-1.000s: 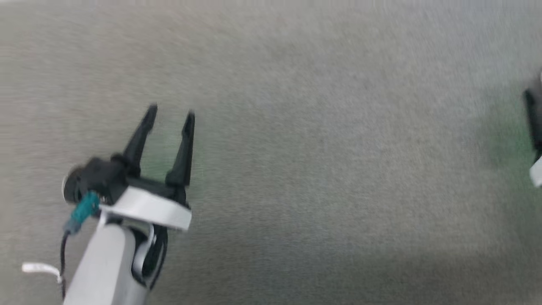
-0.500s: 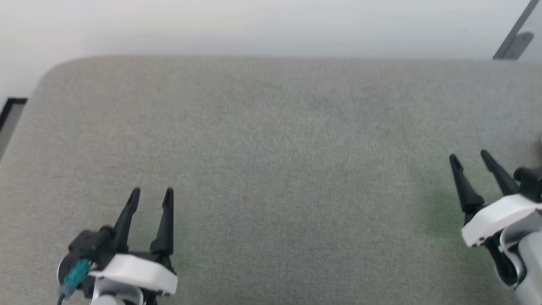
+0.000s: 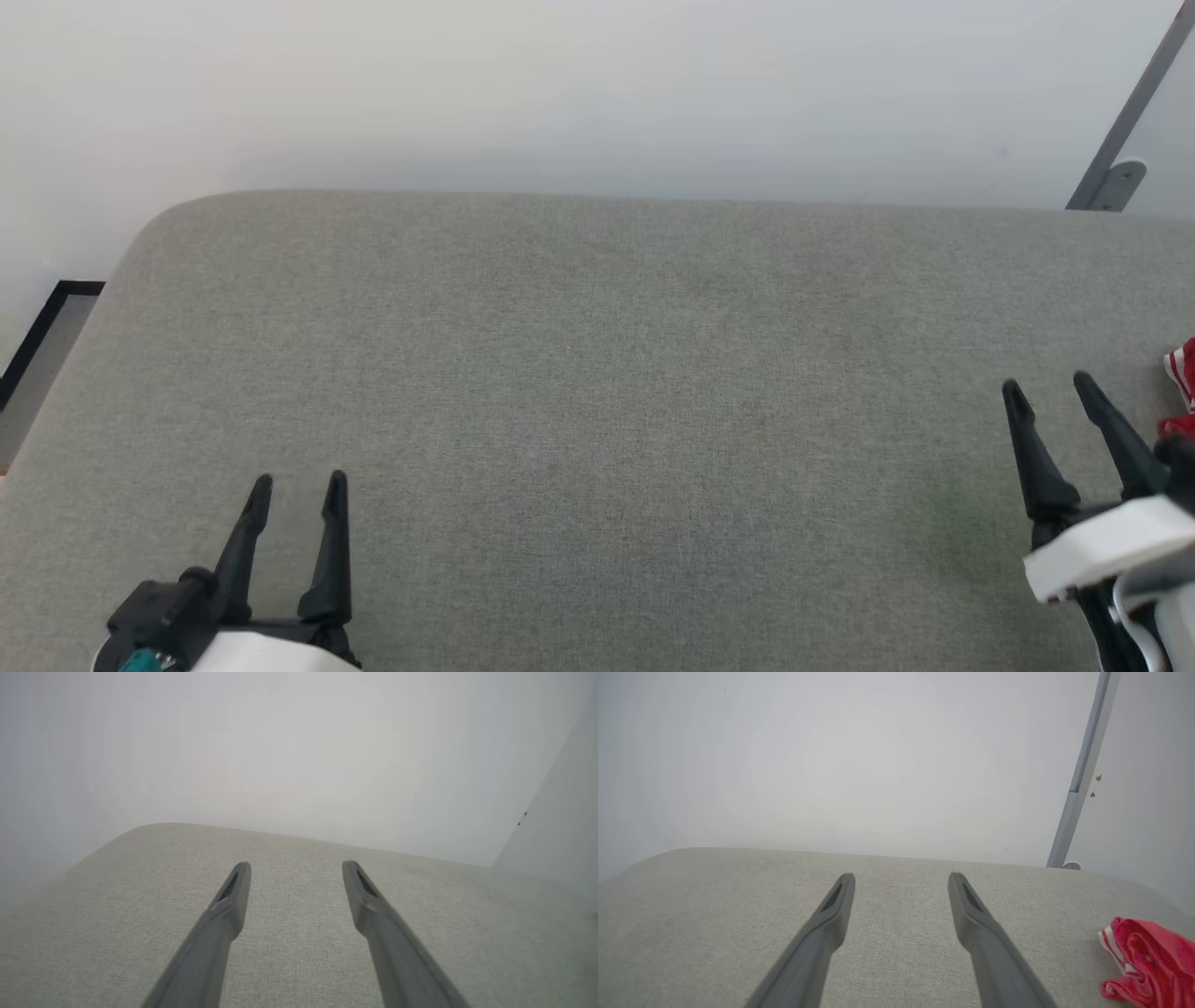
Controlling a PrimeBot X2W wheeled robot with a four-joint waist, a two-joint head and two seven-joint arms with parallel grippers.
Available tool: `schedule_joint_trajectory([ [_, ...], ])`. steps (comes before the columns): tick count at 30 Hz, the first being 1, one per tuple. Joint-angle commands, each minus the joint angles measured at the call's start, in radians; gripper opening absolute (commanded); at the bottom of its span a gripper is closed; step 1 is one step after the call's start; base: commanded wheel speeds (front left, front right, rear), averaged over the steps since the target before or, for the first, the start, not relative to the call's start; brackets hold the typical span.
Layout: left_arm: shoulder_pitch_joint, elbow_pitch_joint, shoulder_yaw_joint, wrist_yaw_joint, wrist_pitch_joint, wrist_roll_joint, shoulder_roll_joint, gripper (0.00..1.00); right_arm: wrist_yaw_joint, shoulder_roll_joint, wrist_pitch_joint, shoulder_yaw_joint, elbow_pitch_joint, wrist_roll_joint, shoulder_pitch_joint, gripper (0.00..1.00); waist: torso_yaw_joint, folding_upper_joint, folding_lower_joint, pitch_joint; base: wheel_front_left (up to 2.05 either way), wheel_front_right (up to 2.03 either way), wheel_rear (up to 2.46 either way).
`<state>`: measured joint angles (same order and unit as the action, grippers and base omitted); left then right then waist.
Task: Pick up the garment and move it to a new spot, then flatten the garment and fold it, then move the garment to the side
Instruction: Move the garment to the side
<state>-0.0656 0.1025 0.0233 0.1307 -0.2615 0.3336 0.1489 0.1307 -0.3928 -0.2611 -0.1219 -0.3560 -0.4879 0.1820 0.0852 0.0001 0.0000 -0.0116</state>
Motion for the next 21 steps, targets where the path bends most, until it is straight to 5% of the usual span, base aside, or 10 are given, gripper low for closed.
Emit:
schedule_joint_trajectory([
  [1, -0.017, -0.016, -0.008, 0.0, -0.005, -0.017, 0.0, 1.0, 0.0, 0.005, 0.002, 0.011, 0.024, 0.013, -0.03, 1.0, 0.004, -0.0001, 0.0, 0.004, 0.0, 0.0, 0.0],
  [21, -0.08, -0.076, -0.017, 0.0, -0.005, -0.019, 0.002, 1.0, 0.0, 0.07, 0.09, 0.138, 0.234, 0.069, -0.187, 1.0, 0.011, -0.0001, 0.0, 0.014, 0.0, 0.0, 0.0],
])
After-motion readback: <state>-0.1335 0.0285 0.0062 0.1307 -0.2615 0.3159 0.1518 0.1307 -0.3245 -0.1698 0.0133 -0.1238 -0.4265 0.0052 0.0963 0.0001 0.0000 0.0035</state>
